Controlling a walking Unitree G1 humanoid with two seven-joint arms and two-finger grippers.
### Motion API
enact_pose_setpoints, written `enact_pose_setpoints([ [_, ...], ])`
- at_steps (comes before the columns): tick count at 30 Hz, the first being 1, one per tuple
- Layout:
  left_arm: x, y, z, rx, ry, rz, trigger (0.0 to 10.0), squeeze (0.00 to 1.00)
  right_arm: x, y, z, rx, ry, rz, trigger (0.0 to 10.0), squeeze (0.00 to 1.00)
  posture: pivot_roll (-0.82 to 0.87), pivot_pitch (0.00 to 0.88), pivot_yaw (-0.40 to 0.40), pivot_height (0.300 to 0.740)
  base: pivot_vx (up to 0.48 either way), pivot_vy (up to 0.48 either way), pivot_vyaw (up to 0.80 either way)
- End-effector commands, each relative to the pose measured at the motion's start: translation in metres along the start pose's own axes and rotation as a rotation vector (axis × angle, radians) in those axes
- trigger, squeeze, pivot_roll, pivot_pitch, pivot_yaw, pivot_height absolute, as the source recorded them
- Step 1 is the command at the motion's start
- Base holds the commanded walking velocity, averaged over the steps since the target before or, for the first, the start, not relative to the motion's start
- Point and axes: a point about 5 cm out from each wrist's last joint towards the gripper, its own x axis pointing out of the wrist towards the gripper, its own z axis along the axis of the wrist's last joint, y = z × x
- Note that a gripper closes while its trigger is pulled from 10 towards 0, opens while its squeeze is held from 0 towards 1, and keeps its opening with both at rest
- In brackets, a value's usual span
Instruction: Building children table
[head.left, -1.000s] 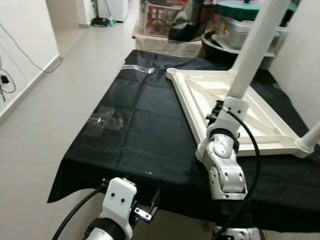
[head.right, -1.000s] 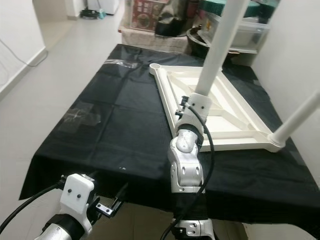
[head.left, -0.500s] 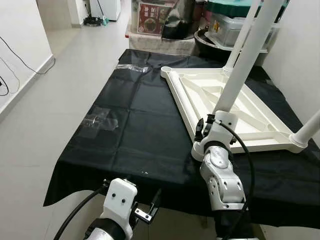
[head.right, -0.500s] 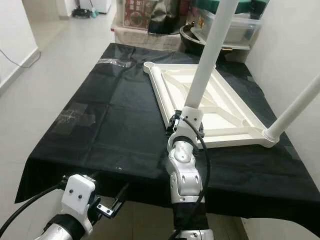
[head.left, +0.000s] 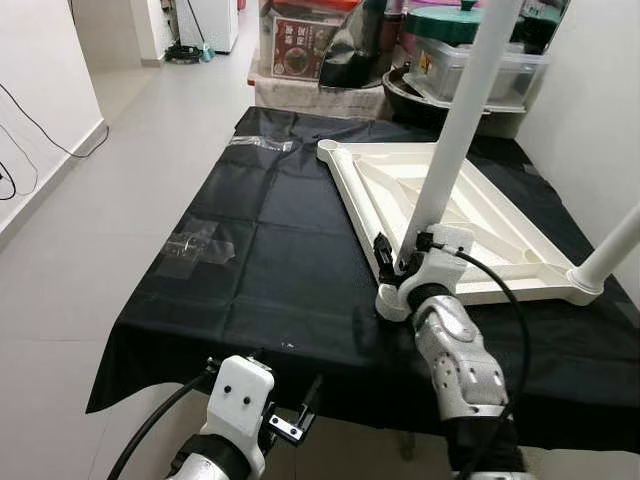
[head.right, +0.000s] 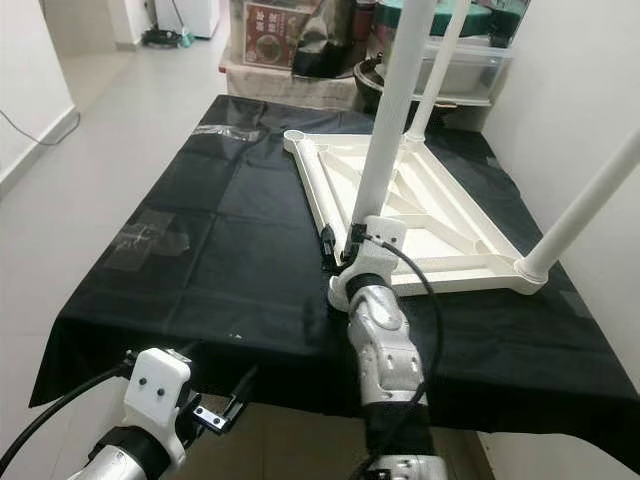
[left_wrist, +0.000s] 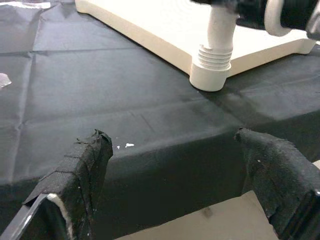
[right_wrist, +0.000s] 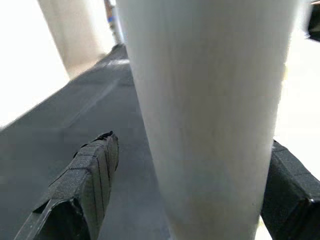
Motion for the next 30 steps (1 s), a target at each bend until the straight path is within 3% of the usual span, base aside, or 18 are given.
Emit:
enact_pose_setpoints([
  [1,-0.001,-0.001,-0.004,0.001,0.018,-0.001,10.0,0.0,0.004,0.0,-0.004,0.022,0.012,0.078,10.0,0.0,0.25,0.049,-0.109,0.74,0.0,0.0,0.0],
  [6,-0.002,-0.001,-0.004,0.002,0.018,-0.002,10.0,0.0,0.011,-0.007,-0.001,-0.009,0.016,0.162,10.0,0.0,0.25,0.056,-0.106,0.74,0.0,0.0,0.0],
  [7,-0.002,-0.001,-0.004,0.002,0.018,-0.003,10.0,0.0,0.018,-0.011,0.004,-0.026,0.021,0.238,10.0,0.0,0.26,0.057,-0.108,0.74,0.0,0.0,0.0],
  [16,-0.003,-0.001,-0.003,0.004,0.019,-0.002,10.0,0.0,0.028,-0.007,0.017,-0.008,0.033,0.408,10.0,0.0,0.26,0.062,-0.108,0.74,0.0,0.0,0.0],
  [18,-0.003,-0.001,-0.003,0.004,0.018,-0.001,10.0,0.0,0.029,0.0,0.021,-0.006,0.065,0.58,10.0,0.0,0.27,0.067,-0.108,0.74,0.0,0.0,0.0],
  [19,-0.003,-0.001,-0.003,0.004,0.018,-0.001,10.0,0.0,0.029,0.0,0.021,-0.006,0.065,0.58,10.0,0.0,0.27,0.067,-0.108,0.74,0.0,0.0,0.0],
  [21,-0.004,-0.002,-0.003,0.003,0.018,-0.001,10.0,0.0,0.027,0.005,0.022,-0.007,0.095,0.729,10.0,0.0,0.27,0.071,-0.108,0.74,0.0,0.0,0.0],
  [26,-0.004,-0.002,-0.003,0.002,0.019,-0.002,10.0,0.0,0.026,0.007,0.022,-0.009,0.116,0.819,10.0,0.0,0.27,0.072,-0.108,0.74,0.0,0.0,0.0],
  [30,-0.005,-0.002,-0.002,0.0,0.02,-0.003,10.0,0.0,0.023,0.015,0.026,-0.008,0.152,1.008,10.0,0.0,0.27,0.077,-0.107,0.74,0.0,0.0,0.0],
])
